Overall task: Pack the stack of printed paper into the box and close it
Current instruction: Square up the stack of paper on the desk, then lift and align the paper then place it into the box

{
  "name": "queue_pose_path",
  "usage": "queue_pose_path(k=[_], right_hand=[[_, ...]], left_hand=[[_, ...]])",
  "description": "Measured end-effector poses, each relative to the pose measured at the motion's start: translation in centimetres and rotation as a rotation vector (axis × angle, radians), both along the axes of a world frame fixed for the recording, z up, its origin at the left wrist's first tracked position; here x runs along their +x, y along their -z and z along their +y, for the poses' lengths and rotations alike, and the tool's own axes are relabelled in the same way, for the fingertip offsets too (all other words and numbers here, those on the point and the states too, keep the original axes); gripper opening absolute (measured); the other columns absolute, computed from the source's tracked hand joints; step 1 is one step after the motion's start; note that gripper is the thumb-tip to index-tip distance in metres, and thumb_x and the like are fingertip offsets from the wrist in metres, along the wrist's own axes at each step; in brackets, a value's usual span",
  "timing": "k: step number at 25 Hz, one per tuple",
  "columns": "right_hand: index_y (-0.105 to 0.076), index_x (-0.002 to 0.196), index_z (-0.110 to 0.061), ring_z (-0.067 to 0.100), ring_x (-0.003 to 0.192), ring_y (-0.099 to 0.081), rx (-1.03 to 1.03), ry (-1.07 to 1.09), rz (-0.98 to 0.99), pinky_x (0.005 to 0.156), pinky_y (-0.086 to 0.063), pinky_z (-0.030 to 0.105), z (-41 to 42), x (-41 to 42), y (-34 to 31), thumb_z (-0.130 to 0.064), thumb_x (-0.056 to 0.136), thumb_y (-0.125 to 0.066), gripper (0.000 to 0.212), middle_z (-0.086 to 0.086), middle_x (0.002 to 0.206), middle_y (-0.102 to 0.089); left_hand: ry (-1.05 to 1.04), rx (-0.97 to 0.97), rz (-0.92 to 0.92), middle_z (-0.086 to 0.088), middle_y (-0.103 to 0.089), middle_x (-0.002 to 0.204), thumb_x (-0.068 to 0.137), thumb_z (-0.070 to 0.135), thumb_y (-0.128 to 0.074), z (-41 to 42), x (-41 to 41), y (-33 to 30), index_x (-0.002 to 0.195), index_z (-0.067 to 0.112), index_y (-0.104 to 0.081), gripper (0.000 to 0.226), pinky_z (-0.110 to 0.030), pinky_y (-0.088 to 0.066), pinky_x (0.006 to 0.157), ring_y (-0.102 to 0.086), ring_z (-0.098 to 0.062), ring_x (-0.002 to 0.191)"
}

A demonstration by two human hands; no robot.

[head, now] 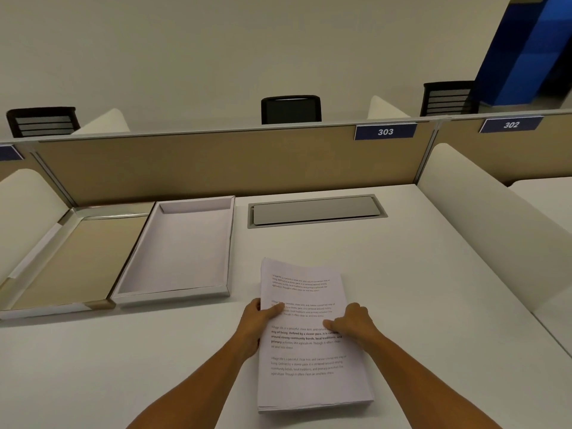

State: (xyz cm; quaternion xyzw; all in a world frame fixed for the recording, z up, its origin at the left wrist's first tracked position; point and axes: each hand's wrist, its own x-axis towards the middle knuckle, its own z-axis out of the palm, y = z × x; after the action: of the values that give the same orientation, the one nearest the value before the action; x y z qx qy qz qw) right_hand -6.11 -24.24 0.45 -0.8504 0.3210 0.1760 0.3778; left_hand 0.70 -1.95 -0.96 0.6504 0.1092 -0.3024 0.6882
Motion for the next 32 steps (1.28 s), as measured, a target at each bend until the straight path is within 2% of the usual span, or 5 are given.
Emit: queue_pose_path(k=[4,8,12,20,32], right_hand=[[-0.054,0.125,-0.004,0.031,0.116,-0.059,0.084,0.036,-0.027,0.101,-0.051,0.044,-0.6,-0.7,0.5,-0.043,0.075,-0.079,0.068,0.014,0.128,-0.057],[-0.06,0.1,-0.015,0.014,0.089,-0.07,0.407,0.21,-0.213,0.07,-0.057,0.028,-1.1,-1.5,0.3,-0.053,0.073,-0.08,0.051,0.007,0.114,-0.07],[-0.048,0.124,-0.012,0.027,0.1,-0.072,0.665,0.406,-0.379,0.086,-0.06,0.048,-0.6,-2.0,-0.9,-0.053,0.071,-0.082,0.075,0.009,0.116,-0.069],[-0.049,0.11,-0.045,0.015,0.085,-0.072,0.529,0.325,-0.792,0.055,-0.058,0.021,2.3,-3.6,-4.8,-0.042,0.093,-0.06,0.02,-0.005,0.108,-0.067],[-0.041,0.129,-0.059,0.006,0.108,-0.064,0.515,0.127,-0.918,0.071,-0.061,0.023,2.1,-5.7,-4.5,-0.044,0.085,-0.064,0.052,-0.021,0.113,-0.064]], left_hand=[[0.038,0.041,-0.146,-0.01,-0.073,0.109,0.083,0.022,-0.077,-0.2,-0.8,-0.3,0.12,0.015,-0.051,0.046,-0.046,-0.064,0.069,-0.077,-0.03,0.083],[0.026,-0.07,-0.241,-0.007,-0.076,0.105,0.08,0.026,-0.08,0.3,-2.3,-1.4,0.119,0.022,-0.053,0.048,-0.049,-0.063,0.066,-0.076,-0.036,0.085],[0.02,-0.148,-0.331,-0.009,-0.074,0.108,0.075,0.029,-0.079,1.3,-2.9,-3.3,0.121,0.024,-0.055,0.053,-0.054,-0.062,0.068,-0.074,-0.04,0.088],[-0.023,-0.046,-0.526,0.002,-0.068,0.109,0.076,0.031,-0.075,0.2,-3.1,-7.3,0.111,0.04,-0.05,0.044,-0.041,-0.064,0.067,-0.074,-0.027,0.088],[-0.118,-0.051,-0.746,0.008,-0.07,0.104,0.073,0.026,-0.075,0.7,-4.7,-5.9,0.13,0.015,-0.051,0.062,-0.025,-0.061,0.068,-0.068,-0.018,0.1]])
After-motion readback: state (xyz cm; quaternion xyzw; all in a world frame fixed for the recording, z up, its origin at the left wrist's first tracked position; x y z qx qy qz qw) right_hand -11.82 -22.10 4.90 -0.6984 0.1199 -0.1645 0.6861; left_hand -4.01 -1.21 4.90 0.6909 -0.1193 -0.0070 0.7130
